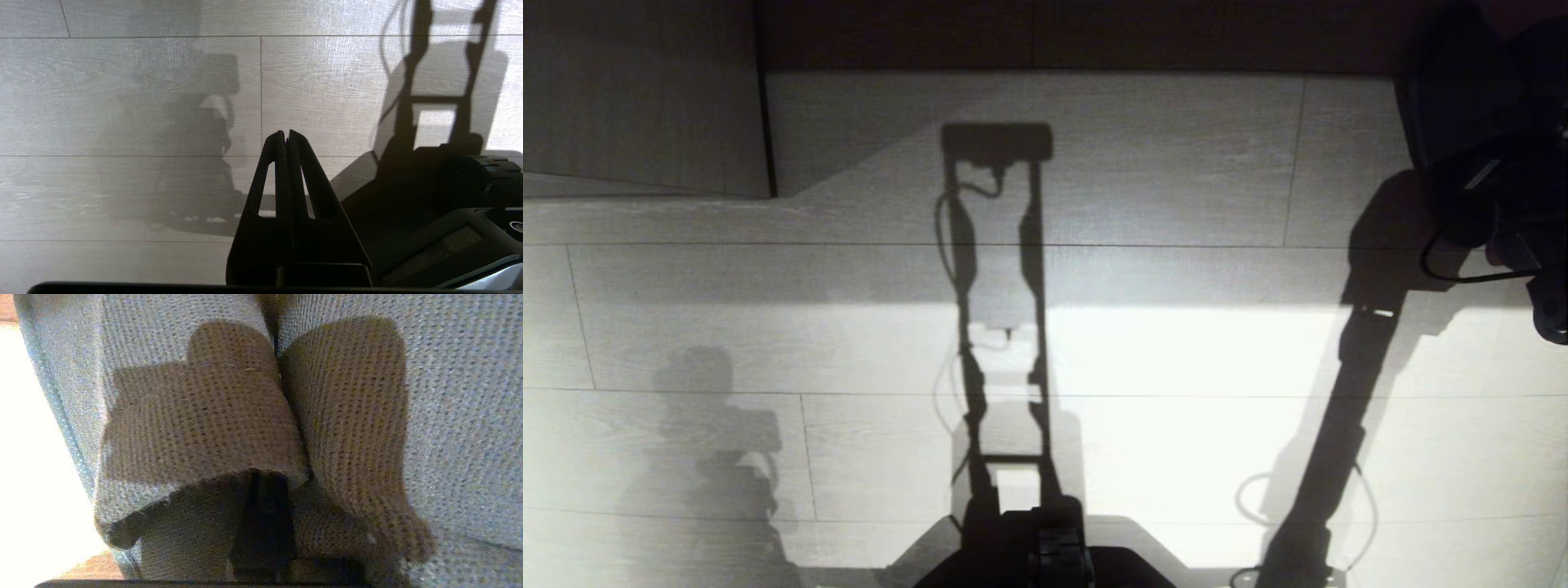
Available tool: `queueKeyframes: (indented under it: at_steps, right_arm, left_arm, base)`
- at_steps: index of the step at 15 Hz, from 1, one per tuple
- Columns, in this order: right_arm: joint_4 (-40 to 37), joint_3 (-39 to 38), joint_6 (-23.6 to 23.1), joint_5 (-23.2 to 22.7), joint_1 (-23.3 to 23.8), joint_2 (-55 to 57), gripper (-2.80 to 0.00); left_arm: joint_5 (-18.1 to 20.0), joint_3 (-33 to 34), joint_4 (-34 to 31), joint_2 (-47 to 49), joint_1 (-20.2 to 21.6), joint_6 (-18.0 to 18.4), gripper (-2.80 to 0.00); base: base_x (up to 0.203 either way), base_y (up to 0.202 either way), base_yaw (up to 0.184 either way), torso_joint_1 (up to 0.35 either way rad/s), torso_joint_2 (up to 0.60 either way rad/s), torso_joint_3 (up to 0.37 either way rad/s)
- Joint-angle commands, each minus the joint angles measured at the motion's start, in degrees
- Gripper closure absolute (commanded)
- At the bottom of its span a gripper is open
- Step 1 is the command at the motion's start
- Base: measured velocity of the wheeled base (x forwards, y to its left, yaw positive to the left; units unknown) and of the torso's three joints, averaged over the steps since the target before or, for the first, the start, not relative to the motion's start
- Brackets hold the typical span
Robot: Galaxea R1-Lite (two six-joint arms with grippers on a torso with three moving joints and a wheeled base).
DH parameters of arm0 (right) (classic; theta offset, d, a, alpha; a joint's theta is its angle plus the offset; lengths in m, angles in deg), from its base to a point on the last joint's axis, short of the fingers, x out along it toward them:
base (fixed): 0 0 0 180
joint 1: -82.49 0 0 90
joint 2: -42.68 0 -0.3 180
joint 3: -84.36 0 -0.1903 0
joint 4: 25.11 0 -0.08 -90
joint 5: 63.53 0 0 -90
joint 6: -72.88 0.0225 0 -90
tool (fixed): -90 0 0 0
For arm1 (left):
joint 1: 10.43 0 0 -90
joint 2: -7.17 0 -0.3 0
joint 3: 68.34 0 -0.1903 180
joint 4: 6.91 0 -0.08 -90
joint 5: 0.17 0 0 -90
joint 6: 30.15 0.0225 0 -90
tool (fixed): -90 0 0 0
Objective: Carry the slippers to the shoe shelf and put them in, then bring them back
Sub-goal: Pick up the slippers on the floor
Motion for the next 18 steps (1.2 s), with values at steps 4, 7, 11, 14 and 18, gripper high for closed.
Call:
queueKeyframes:
  at_steps: [4,7,11,14,18]
  right_arm:
    - [0.6,-2.27,0.09,-0.21,-0.06,-4.35,0.0]
    - [0.4,-4.56,0.17,-0.21,0.02,-7.24,0.0]
    - [0.16,-7.31,0.3,-0.09,0.17,-11.43,0.0]
    - [-0.26,-9.13,0.49,-0.02,0.2,-13.41,0.0]
    - [-4.26,-16.96,1.82,0.04,-0.16,-24.48,0.0]
  left_arm:
    - [-0.02,0.01,0.04,0.09,0.01,-0.02,0.0]
    - [-0.02,0.01,0.04,0.0,0.01,-0.02,0.0]
    - [-0.02,0.01,0.04,0.0,0.01,-0.02,0.0]
    - [-0.02,0.01,0.04,0.09,0.01,-0.02,0.0]
    - [-0.02,0.01,0.04,0.09,0.01,-0.02,0.0]
  base:
    - [0.0,0.0,0.0,0.0,0.0,0.0]
    - [0.0,0.0,0.0,0.0,0.0,0.0]
    - [0.0,0.0,0.0,0.0,0.0,0.0]
    - [0.0,0.0,0.0,0.0,0.0,0.0]
    - [0.0,0.0,0.0,0.0,0.0,0.0]
